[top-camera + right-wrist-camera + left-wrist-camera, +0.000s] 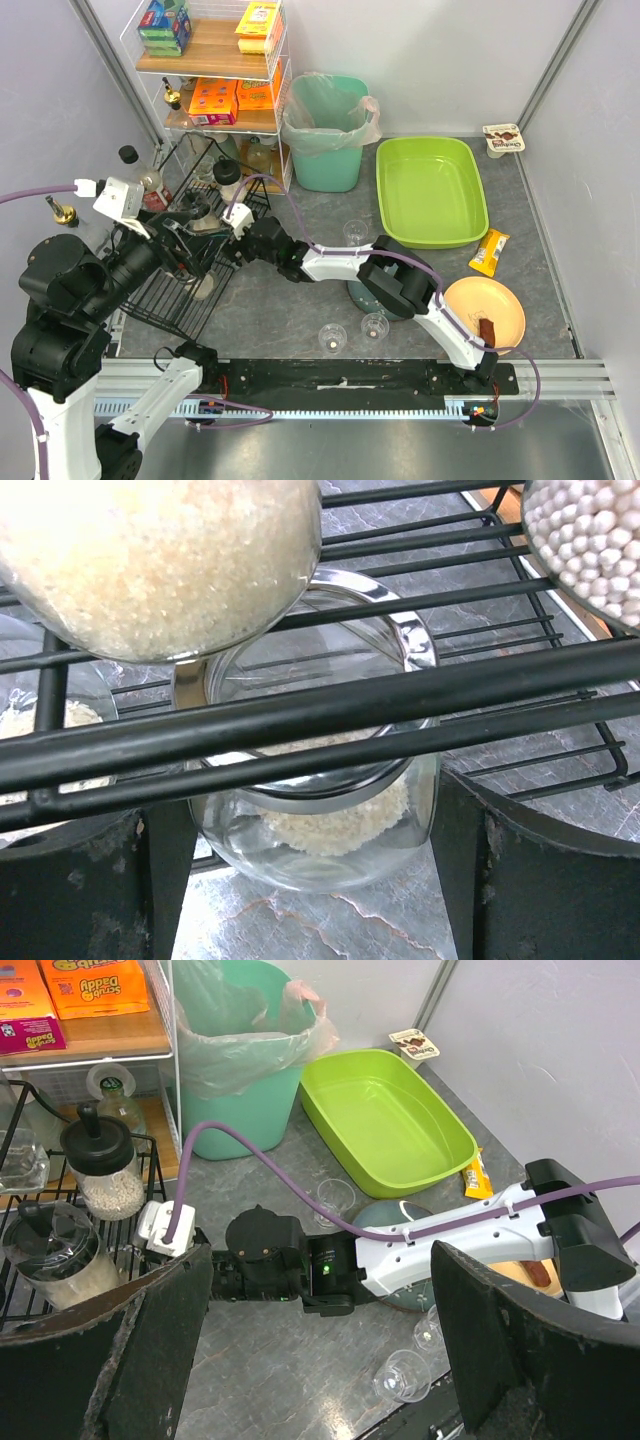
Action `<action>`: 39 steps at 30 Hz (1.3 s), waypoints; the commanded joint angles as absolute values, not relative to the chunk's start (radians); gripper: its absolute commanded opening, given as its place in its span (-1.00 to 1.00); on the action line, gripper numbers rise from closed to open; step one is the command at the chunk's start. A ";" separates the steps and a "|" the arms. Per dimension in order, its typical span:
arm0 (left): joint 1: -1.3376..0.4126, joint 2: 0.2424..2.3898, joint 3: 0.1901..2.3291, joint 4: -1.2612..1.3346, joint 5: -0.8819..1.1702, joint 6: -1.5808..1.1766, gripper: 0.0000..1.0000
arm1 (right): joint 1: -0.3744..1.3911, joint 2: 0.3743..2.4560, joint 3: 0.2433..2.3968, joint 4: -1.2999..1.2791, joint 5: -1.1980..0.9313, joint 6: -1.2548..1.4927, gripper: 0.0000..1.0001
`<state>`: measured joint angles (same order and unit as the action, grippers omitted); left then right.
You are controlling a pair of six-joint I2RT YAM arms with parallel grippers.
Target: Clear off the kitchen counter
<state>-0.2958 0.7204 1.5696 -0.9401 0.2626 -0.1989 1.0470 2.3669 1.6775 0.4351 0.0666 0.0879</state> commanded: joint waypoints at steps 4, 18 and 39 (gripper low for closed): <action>-0.293 0.730 1.572 -0.911 0.252 -0.156 0.89 | 1.046 2.341 1.652 0.482 0.081 0.095 0.96; -0.293 0.716 1.571 -0.919 0.250 -0.163 0.89 | 1.045 2.174 1.503 0.466 0.051 0.092 0.96; -0.291 0.726 1.566 -0.917 0.259 -0.172 0.89 | 1.042 2.197 1.545 0.354 0.052 0.080 -0.17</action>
<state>-0.2958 0.7197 1.5692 -0.9405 0.2623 -0.1928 1.0435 2.1693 1.4818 0.3592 0.0433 0.0963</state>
